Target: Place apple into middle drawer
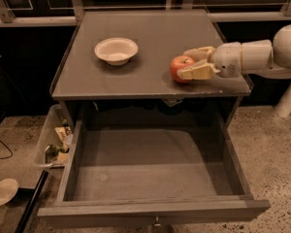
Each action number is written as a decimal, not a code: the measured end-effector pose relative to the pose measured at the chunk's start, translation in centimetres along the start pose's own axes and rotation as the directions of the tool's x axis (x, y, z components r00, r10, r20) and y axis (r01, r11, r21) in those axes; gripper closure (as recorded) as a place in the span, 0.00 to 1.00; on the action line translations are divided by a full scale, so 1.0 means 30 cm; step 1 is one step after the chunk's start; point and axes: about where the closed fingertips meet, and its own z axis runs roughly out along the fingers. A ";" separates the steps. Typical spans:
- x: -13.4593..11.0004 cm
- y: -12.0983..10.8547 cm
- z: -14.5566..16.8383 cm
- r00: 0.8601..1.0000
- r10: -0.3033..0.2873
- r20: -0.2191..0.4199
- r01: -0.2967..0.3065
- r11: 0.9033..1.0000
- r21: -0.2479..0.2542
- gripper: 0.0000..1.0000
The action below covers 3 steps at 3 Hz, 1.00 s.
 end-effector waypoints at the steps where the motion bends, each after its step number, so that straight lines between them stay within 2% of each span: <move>1: 0.053 0.091 -0.055 1.000 -0.006 -0.008 0.006 0.999 0.039 1.00; 2: 0.085 0.151 -0.093 1.000 0.000 -0.024 0.002 0.998 0.063 1.00; 3: 0.077 0.151 -0.096 1.000 0.000 -0.024 0.002 0.998 0.063 1.00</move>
Offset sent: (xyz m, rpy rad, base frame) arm -0.1190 -0.0466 -0.0514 -0.0729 0.0076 -0.1430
